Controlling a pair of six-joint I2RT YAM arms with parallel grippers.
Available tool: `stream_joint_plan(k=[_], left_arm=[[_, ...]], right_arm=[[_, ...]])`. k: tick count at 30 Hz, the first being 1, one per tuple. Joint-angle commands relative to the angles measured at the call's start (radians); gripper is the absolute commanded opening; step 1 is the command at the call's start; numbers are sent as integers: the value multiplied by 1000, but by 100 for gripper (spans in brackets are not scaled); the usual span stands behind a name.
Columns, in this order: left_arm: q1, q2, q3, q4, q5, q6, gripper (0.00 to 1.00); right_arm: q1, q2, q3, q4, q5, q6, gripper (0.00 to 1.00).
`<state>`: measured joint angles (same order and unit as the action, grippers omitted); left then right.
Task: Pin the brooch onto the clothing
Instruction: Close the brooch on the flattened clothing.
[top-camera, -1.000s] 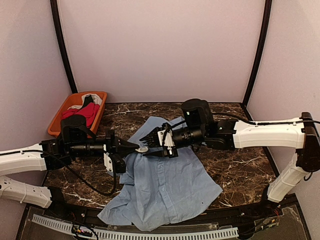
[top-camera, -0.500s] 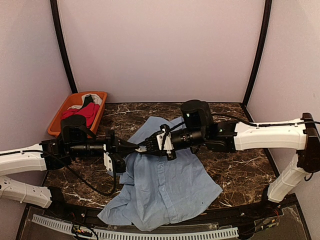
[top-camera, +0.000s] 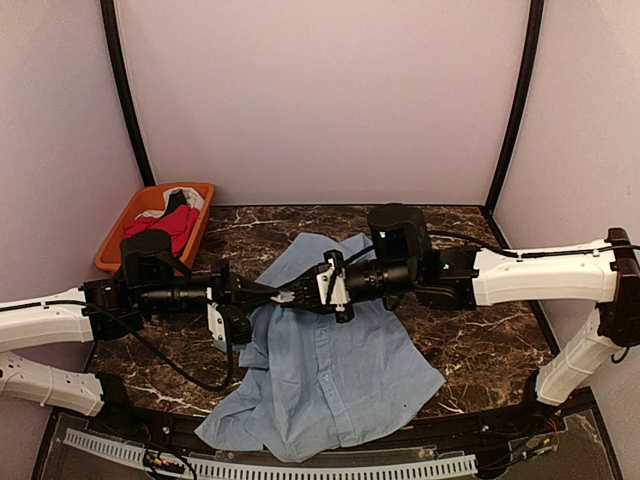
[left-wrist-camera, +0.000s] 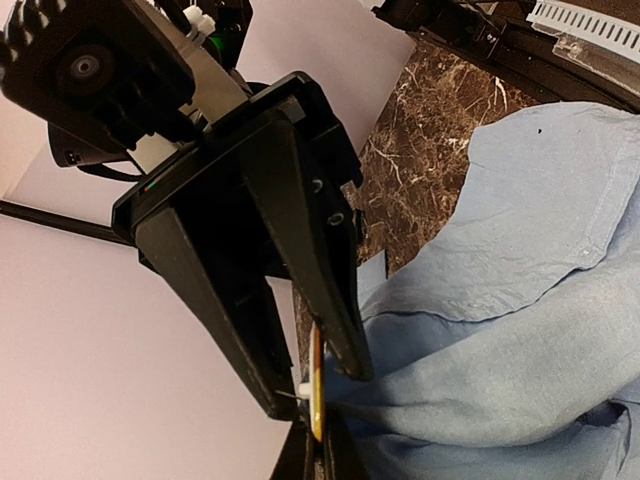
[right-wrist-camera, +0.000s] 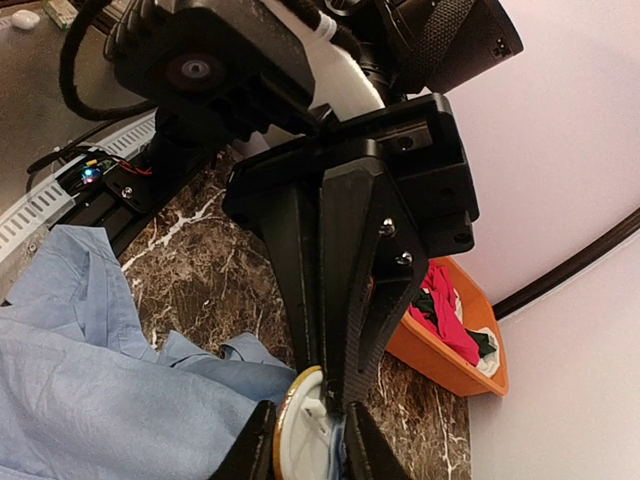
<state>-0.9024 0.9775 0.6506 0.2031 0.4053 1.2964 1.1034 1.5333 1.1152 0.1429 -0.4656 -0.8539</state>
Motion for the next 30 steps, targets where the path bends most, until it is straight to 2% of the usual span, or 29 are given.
stream_joint_plan(k=[1, 8, 17, 21, 23, 29, 30], left_arm=[[-3, -21, -23, 39, 6, -2, 1], [-3, -28, -30, 55, -8, -2, 1], [-3, -40, -32, 62, -13, -1, 1], [-2, -43, -32, 62, -18, 2, 1], [-3, -43, -32, 61, -18, 6, 1], [-3, -43, -32, 54, -17, 16, 1], [-3, -44, -32, 53, -19, 16, 1]], right_arm=[[10, -31, -25, 66, 48, 19, 26], [16, -3, 14, 17, 67, 37, 19], [22, -7, -1, 39, 88, 58, 6], [28, -4, -4, 40, 104, 60, 6], [38, 5, 2, 28, 127, 47, 9], [57, 47, 46, -49, 171, 45, 34], [59, 48, 48, -52, 170, 48, 36]])
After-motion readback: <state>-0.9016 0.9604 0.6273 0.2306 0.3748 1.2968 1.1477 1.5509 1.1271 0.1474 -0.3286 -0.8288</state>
